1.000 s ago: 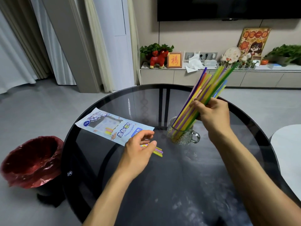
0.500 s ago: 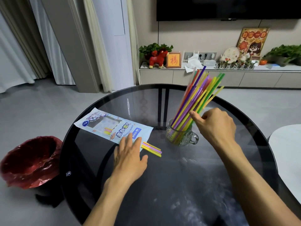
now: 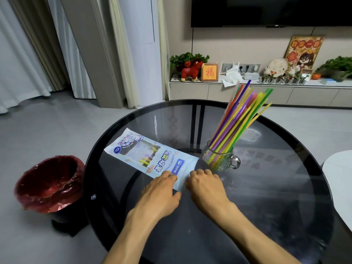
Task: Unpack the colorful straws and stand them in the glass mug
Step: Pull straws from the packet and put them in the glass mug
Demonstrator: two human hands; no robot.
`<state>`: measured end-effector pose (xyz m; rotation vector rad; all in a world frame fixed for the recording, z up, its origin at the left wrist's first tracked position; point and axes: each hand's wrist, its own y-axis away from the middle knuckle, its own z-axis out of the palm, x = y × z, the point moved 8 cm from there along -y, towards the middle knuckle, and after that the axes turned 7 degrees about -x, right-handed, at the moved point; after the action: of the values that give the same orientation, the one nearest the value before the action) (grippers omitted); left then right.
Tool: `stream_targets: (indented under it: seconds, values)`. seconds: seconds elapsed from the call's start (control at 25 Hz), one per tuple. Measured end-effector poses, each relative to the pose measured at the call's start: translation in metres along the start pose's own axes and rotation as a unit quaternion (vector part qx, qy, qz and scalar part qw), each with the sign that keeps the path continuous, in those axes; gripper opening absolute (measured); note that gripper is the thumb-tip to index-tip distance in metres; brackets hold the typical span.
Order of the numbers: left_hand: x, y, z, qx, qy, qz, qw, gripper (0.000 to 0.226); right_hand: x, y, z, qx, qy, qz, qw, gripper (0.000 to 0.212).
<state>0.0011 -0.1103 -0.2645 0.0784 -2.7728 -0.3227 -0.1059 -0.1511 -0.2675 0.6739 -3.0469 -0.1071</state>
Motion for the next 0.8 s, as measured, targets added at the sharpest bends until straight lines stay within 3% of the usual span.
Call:
stream_targets:
  seconds: [0.32,0.52,0.6,0.68,0.8]
  values:
    - [0.0,-0.007,0.004,0.004,-0.028,-0.003,1.0,0.044,0.004,0.003,0.012,-0.036,0.037,0.057,0.997,0.02]
    - [-0.008,-0.011,0.006,-0.008,-0.03,-0.049,0.998,0.061,0.009,0.002,0.014,-0.145,0.072,-0.002,0.987,0.034]
    - [-0.019,-0.014,0.006,-0.01,-0.027,-0.079,0.996,0.068,0.03,0.011,0.013,-0.23,-0.047,-0.004,0.972,0.034]
    - [-0.029,-0.02,0.006,-0.01,-0.022,-0.099,0.995,0.073,0.061,0.025,0.01,-0.318,-0.256,0.012,0.913,0.03]
    - [-0.034,-0.028,0.009,-0.02,-0.006,-0.105,0.994,0.079,0.108,0.046,-0.021,-0.302,-0.461,0.022,0.834,0.035]
